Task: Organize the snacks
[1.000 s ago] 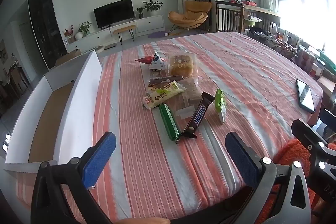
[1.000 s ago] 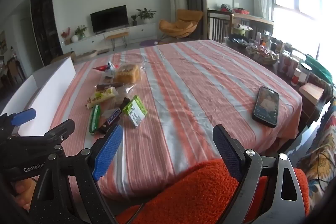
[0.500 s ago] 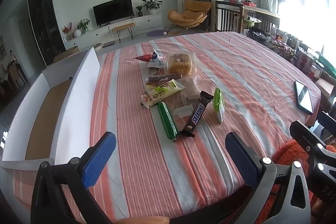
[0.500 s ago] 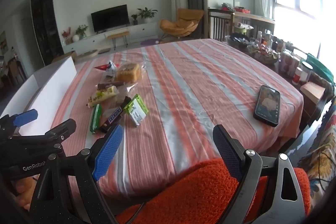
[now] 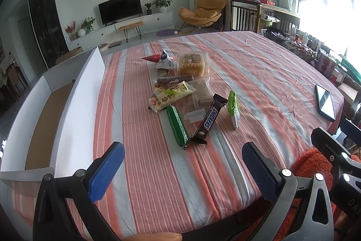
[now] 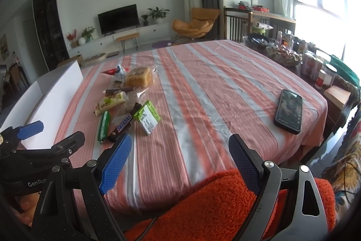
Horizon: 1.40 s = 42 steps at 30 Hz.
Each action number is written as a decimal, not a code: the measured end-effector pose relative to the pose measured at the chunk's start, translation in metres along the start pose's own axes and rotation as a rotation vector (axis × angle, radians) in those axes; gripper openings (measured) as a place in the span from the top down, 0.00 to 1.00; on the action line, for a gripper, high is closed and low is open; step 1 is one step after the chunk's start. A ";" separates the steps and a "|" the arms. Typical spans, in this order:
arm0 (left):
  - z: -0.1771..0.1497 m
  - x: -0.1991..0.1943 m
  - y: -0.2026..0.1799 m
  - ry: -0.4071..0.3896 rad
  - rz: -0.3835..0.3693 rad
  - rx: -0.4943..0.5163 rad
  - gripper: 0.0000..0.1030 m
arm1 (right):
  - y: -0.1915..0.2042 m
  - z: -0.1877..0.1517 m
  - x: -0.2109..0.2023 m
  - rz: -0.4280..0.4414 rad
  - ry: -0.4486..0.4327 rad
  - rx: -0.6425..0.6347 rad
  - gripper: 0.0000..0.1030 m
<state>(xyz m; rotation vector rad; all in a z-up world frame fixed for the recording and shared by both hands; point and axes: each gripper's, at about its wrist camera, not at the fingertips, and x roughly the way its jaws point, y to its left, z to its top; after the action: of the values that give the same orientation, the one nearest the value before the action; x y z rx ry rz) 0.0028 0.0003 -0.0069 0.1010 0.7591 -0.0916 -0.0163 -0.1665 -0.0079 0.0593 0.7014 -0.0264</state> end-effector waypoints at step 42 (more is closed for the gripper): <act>0.001 -0.003 -0.002 -0.004 -0.013 0.000 0.00 | 0.000 0.000 0.000 0.004 -0.001 0.004 0.12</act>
<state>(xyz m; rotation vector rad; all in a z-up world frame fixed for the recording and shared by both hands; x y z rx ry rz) 0.0012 -0.0016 -0.0042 0.0958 0.7555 -0.1037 -0.0163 -0.1662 -0.0076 0.0642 0.6999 -0.0242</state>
